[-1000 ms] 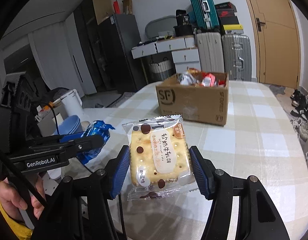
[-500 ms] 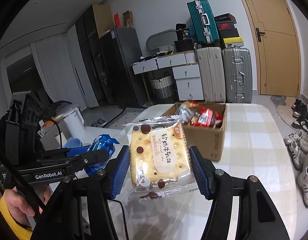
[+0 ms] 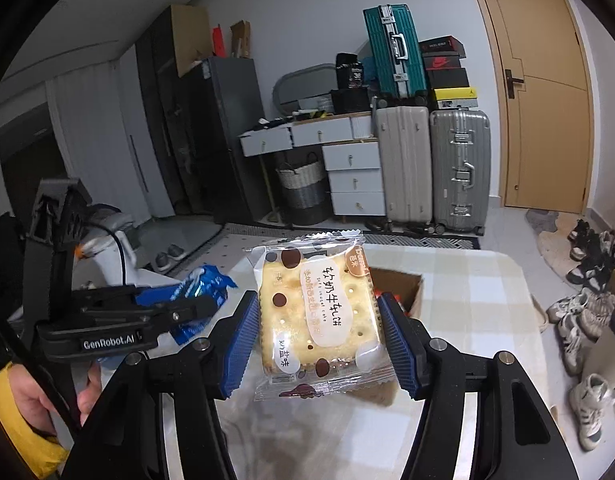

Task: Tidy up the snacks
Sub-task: 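Lift both held packs and carry them over the box, then open both tools to drop the blue pack and cracker pack in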

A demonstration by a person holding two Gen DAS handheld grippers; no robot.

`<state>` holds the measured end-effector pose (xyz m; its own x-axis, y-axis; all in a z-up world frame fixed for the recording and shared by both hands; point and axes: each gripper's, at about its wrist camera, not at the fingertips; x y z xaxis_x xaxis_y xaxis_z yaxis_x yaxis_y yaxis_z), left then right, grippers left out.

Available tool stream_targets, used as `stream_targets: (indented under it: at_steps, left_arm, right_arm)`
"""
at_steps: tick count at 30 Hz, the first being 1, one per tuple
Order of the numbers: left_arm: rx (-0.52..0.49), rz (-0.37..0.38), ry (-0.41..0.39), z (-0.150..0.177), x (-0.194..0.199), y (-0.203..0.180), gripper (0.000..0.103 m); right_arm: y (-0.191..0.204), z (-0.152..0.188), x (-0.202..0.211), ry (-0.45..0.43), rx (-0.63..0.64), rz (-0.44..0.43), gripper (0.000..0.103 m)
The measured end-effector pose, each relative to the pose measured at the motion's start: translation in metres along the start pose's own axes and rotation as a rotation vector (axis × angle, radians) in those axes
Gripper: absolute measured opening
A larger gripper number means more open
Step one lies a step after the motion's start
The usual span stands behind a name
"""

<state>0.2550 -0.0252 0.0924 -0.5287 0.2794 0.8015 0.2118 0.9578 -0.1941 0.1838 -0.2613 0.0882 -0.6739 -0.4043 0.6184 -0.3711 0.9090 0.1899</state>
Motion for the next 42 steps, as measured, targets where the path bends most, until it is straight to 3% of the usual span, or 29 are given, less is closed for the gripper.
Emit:
stream_targets:
  at_steps: [5, 10, 20, 26, 30, 38, 42]
  left_arm:
    - [-0.006, 0.089, 0.055, -0.057, -0.053, 0.005, 0.042]
    - [0.005, 0.121, 0.13, -0.091, -0.112, 0.005, 0.042]
    - [0.021, 0.146, 0.231, -0.095, -0.2, 0.012, 0.042]
    - [0.023, 0.09, 0.29, -0.094, -0.23, 0.022, 0.042]
    - [0.018, 0.069, 0.281, -0.089, -0.236, 0.033, 0.042]
    - [0.018, 0.017, 0.266, -0.084, -0.227, 0.043, 0.042]
    - [0.029, 0.045, 0.274, -0.085, -0.22, 0.052, 0.044]
  right_arm:
    - [-0.018, -0.023, -0.031, 0.033, -0.001, 0.04, 0.06]
    - [-0.038, -0.038, -0.069, 0.085, -0.002, 0.084, 0.06]
    - [-0.059, -0.042, -0.132, 0.171, 0.035, 0.133, 0.06]
    - [-0.062, -0.041, -0.154, 0.206, 0.059, 0.142, 0.06]
    - [-0.059, -0.039, -0.164, 0.229, 0.075, 0.135, 0.06]
    - [-0.046, -0.041, -0.179, 0.269, 0.123, 0.11, 0.06]
    - [-0.038, -0.039, -0.193, 0.316, 0.158, 0.152, 0.06]
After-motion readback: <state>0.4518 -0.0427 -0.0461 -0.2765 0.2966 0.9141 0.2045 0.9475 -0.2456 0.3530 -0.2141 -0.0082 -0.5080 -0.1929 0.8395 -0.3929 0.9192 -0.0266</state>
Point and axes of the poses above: each gripper's, at about its wrist camera, not at the fingertips, and x roughly against the way its jaws point, y to its left, z to its underside, and after that the axes turned 14 degrees about y, right-handed
